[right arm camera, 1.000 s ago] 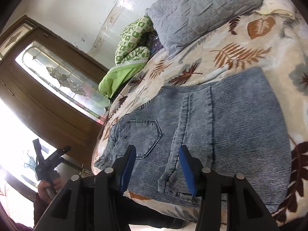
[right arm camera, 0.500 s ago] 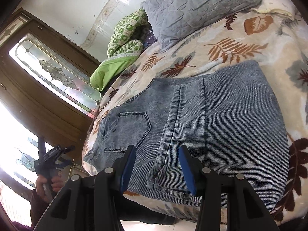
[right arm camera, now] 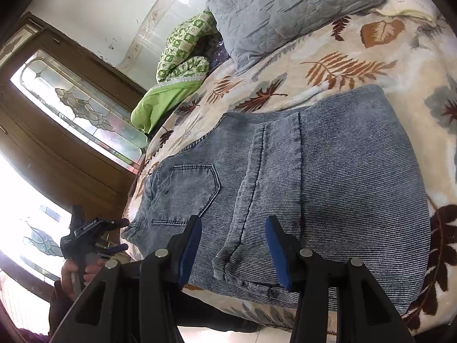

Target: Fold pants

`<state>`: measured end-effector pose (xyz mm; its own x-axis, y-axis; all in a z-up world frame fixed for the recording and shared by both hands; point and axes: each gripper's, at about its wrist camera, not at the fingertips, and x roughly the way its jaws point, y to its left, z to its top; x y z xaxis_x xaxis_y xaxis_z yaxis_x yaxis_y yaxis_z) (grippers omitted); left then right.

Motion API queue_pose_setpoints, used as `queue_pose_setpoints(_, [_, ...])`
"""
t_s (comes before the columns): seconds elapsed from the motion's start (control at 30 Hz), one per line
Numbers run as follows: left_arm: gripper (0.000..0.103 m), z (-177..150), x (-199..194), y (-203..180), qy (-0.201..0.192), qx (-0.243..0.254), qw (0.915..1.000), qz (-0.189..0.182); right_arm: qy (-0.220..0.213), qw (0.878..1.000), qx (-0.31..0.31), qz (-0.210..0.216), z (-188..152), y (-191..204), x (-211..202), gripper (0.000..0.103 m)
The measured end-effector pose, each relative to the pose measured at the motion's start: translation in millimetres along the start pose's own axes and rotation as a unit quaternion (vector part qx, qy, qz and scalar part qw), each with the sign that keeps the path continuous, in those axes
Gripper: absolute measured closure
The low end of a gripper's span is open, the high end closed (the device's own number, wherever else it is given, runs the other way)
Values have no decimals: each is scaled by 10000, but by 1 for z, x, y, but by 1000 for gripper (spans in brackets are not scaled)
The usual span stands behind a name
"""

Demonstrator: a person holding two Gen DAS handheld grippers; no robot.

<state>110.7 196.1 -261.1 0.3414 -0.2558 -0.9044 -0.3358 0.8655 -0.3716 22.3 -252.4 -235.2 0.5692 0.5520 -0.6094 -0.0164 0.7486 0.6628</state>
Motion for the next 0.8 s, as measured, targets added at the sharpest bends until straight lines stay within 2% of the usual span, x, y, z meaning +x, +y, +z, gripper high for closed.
queue_pose_setpoints(0.13, [2,3,9,-5,100,-59,9998,-180,16,10000,-22,0,0,1,1,53])
queue_pose_setpoints(0.2, [17,5,17,-3,214,-161,9993,-258,13,10000,-35,3,0,1,1,53])
queue_pose_setpoints(0.27, [22,6,26,-1,360,-284,9982,-374,4,10000,-27,-3,0,1,0,53])
queue_pose_setpoints(0.33, [23,5,24,-4,257,-243,9988,-351,1,10000,-4,-16,0,-1,0,53])
queue_pose_setpoints(0.4, [39,4,24,-10,224,-79,9991,-361,1,10000,26,-26,0,-2,0,53])
queue_pose_setpoints(0.43, [41,4,24,-12,208,-51,9991,-353,-4,10000,32,-31,0,-2,0,53])
queue_pose_setpoints(0.5, [53,6,24,-15,185,-36,9990,-406,-7,10000,33,-24,0,-2,0,53])
queue_pose_setpoints(0.57, [61,8,23,-16,119,-35,9991,-401,-3,10000,16,-39,0,-2,0,53])
queue_pose_setpoints(0.67, [61,14,28,-19,108,-78,9992,-373,-6,10000,5,-57,0,-2,-1,53])
queue_pose_setpoints(0.73, [51,15,31,-18,103,-189,9989,-420,-21,10000,25,-79,-1,-4,-3,53])
queue_pose_setpoints(0.8, [31,16,34,-21,94,-183,9979,-612,-41,9999,67,-85,0,-6,-5,53])
